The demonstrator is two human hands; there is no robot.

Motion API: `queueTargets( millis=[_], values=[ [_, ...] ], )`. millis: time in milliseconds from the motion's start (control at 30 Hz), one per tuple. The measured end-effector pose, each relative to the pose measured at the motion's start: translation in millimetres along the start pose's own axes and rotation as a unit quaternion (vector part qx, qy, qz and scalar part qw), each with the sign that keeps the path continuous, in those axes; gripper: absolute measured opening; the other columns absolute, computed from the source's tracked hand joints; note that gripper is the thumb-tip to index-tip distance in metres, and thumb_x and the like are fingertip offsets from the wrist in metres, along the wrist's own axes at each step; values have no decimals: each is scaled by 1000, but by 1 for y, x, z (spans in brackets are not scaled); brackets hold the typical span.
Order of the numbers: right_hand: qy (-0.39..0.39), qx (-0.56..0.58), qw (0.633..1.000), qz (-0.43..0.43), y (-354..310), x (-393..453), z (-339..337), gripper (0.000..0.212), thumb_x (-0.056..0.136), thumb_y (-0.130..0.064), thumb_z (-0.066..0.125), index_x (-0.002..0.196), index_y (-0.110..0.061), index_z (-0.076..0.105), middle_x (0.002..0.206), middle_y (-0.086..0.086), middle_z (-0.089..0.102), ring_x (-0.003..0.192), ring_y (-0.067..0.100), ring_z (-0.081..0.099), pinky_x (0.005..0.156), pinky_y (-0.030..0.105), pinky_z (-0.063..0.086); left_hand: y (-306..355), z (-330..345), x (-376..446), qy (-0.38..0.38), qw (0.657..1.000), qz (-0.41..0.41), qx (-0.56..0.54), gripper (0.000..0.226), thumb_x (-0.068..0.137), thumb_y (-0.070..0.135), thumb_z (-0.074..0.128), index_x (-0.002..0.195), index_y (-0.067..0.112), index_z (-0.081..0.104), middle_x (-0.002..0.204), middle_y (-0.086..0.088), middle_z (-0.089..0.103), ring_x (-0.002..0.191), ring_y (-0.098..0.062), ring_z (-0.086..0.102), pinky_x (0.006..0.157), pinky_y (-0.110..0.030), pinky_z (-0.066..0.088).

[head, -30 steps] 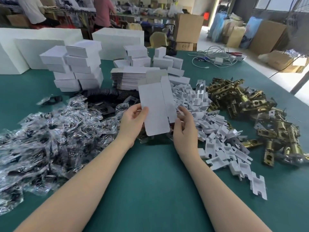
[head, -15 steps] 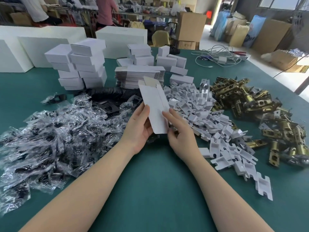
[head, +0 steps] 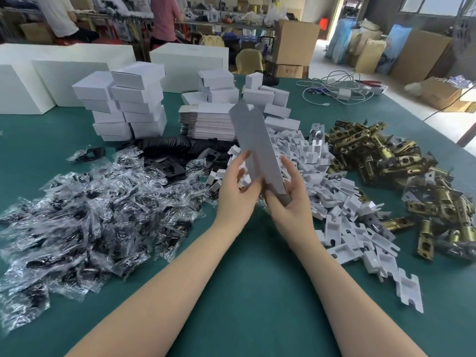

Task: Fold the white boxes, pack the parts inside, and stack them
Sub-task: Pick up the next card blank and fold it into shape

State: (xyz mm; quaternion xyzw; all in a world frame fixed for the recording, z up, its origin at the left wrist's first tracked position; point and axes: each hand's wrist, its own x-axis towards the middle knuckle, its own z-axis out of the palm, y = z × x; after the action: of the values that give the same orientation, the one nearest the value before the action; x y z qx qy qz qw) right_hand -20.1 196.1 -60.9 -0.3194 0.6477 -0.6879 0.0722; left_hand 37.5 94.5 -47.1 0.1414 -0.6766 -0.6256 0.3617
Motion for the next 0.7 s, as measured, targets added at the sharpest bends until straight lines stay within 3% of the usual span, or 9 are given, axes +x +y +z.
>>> queueTargets(
  millis=[67, 133, 200, 267, 367, 500, 533, 600, 700],
  values=[
    [34, 36, 999, 22, 2, 2, -5, 59, 91, -7, 62, 127, -50, 45, 110, -8, 68, 93, 11, 70, 81, 31, 57, -7, -1, -1, 28, 1000, -4, 11, 61, 92, 1, 65, 139, 30, 40, 140, 4, 49, 122, -10, 53, 85, -11, 49],
    [57, 98, 991, 64, 3, 5, -8, 53, 91, -8, 66, 126, -44, 50, 126, 1, 64, 109, 19, 67, 90, 43, 57, -11, -6, -2, 20, 999, -24, 21, 76, 90, 3, 68, 152, 21, 26, 138, 3, 52, 109, -2, 60, 81, -10, 48],
    [82, 152, 980, 103, 5, 7, -10, 48, 92, -8, 67, 127, -38, 52, 132, 4, 61, 111, 24, 66, 87, 46, 58, -11, -11, -2, 12, 999, -44, 18, 87, 88, 5, 71, 155, 18, 17, 124, 5, 63, 94, 4, 66, 75, -9, 49],
    [94, 137, 981, 101, 7, 7, -10, 48, 89, -10, 70, 127, -35, 53, 130, 2, 61, 111, 22, 65, 85, 40, 58, -12, -13, -2, 8, 998, -56, 11, 88, 87, 4, 73, 155, 18, 20, 113, 8, 66, 89, 4, 68, 70, -9, 50],
    [113, 29, 992, 54, 7, 5, -9, 58, 82, -17, 78, 127, -40, 50, 125, -9, 61, 113, 5, 61, 93, 25, 53, -8, -12, -2, 4, 999, -52, 2, 71, 84, 2, 74, 146, 20, 43, 113, 1, 69, 93, -7, 72, 67, -17, 54],
    [130, -106, 986, 15, 3, 2, -4, 65, 82, -24, 78, 139, -31, 46, 132, -10, 53, 122, -2, 46, 99, 8, 38, -2, -9, -5, -6, 1000, -18, 3, 60, 82, -3, 73, 135, 19, 55, 112, -5, 70, 99, -17, 70, 86, -33, 59],
    [128, -121, 984, 9, 2, 1, -4, 64, 84, -24, 76, 140, -28, 47, 130, -11, 54, 119, -1, 46, 99, 9, 39, -1, -8, -6, -3, 1000, -12, 3, 60, 83, -4, 71, 135, 20, 55, 113, -5, 70, 101, -18, 69, 90, -37, 57],
    [120, -135, 984, 3, 0, 0, -1, 62, 88, -22, 72, 144, -25, 44, 125, -10, 56, 117, 5, 51, 101, 27, 45, -1, -6, -8, 12, 1000, -3, 5, 60, 84, -5, 67, 137, 20, 52, 114, -5, 70, 105, -19, 67, 93, -38, 55],
    [107, -148, 983, -10, -1, -1, 2, 65, 93, -22, 67, 150, -19, 37, 134, -6, 55, 125, 12, 50, 106, 39, 45, -2, -2, -11, 38, 999, -4, 19, 61, 88, -1, 64, 143, 21, 47, 112, -1, 71, 101, -12, 68, 89, -28, 55]
  ],
)
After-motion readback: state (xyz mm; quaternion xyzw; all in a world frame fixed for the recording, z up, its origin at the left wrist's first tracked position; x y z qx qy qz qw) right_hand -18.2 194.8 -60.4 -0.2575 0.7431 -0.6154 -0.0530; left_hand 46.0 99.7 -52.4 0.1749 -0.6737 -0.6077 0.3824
